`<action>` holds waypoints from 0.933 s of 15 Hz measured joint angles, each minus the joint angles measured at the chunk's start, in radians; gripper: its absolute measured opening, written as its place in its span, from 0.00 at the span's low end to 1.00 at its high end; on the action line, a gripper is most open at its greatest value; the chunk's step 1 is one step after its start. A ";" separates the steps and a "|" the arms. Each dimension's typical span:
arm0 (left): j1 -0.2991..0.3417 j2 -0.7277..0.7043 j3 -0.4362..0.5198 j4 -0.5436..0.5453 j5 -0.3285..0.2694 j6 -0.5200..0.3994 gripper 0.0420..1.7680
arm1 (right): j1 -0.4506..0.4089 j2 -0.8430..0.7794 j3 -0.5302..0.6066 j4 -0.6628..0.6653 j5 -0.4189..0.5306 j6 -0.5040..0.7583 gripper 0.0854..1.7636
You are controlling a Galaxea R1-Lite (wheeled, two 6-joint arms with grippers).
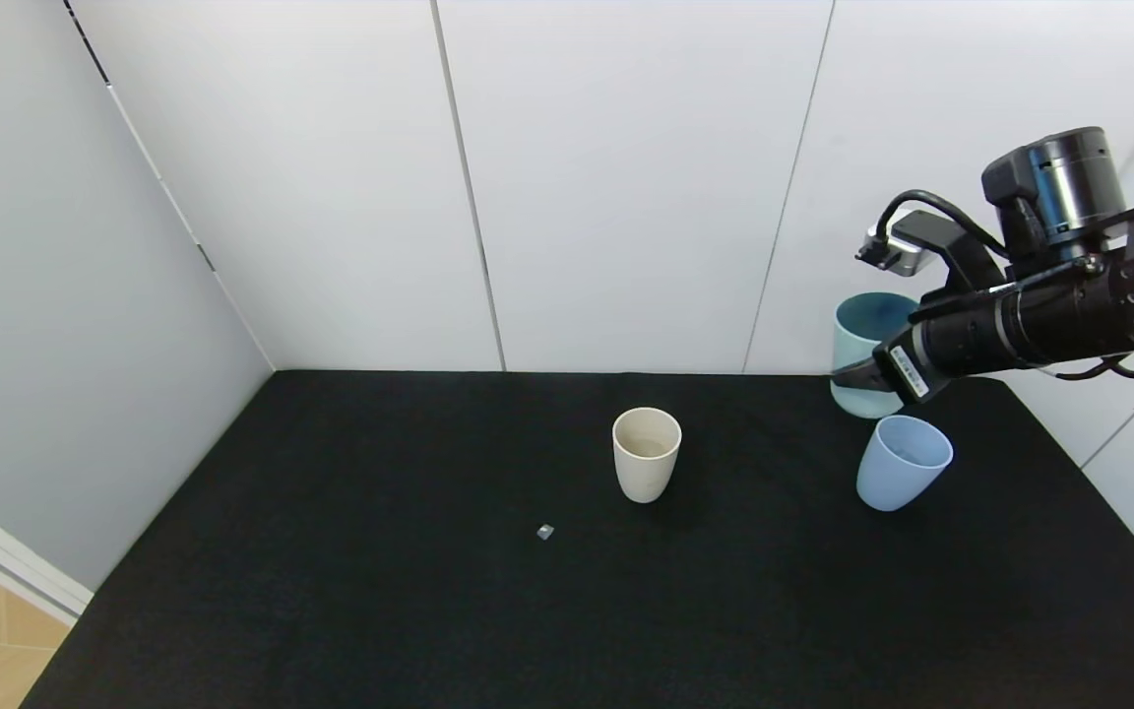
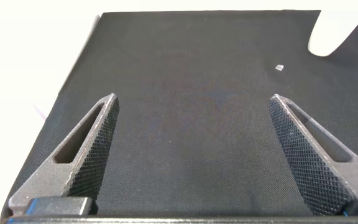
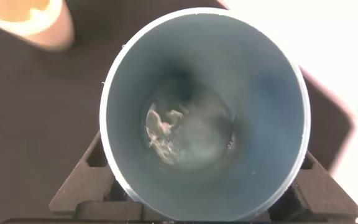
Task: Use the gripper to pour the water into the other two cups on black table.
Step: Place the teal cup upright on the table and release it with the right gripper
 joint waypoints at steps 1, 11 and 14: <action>0.000 0.000 0.000 0.000 0.000 0.000 0.97 | 0.010 0.003 0.018 -0.047 0.001 0.029 0.66; 0.000 0.000 0.000 0.000 0.000 0.000 0.97 | 0.027 0.111 0.456 -0.727 0.060 0.164 0.66; 0.000 0.000 0.000 0.000 0.000 0.000 0.97 | 0.029 0.157 0.498 -0.780 0.063 0.209 0.66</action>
